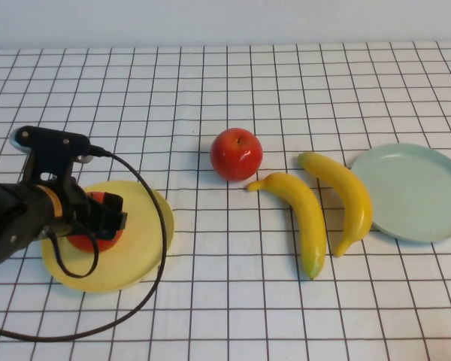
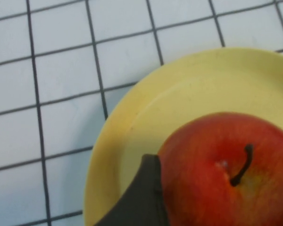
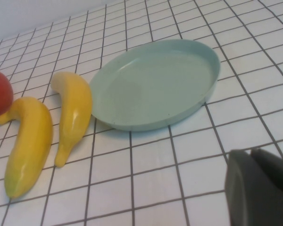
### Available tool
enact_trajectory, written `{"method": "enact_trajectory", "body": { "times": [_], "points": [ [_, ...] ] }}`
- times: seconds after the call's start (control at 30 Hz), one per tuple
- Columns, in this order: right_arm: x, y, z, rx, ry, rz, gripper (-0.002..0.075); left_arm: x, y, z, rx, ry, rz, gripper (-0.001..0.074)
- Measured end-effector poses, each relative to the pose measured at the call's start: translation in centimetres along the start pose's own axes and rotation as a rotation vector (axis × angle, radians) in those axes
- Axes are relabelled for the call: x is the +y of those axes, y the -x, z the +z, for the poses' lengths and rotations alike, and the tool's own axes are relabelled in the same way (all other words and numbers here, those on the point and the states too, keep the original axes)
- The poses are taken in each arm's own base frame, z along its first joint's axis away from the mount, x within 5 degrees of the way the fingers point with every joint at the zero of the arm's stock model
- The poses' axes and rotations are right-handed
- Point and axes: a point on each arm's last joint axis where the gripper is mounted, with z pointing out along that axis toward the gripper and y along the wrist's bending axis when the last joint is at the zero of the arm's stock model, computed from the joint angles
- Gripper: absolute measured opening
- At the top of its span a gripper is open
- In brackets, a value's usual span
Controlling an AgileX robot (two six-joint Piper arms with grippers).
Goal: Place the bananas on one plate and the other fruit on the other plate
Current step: Put one type of fruit in the left plate
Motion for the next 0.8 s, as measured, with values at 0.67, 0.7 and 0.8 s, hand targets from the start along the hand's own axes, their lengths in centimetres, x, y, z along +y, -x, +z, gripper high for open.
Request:
{"method": "enact_trajectory", "body": {
  "times": [0.67,0.7,0.8],
  "points": [
    [0.0,0.0,0.0,0.0,0.0,0.0,-0.0016,-4.8,8.7,-5.3,-0.32,-0.112,0.123,0.0668],
    [0.0,0.0,0.0,0.0,0.0,0.0,-0.0016,-5.4,9.2,-4.8,-0.317,-0.12,0.138,0.0668],
    [0.0,0.0,0.0,0.0,0.0,0.0,-0.0016,-7.2,10.5,-2.8,-0.292,-0.138,0.164,0.0668]
  ]
}}
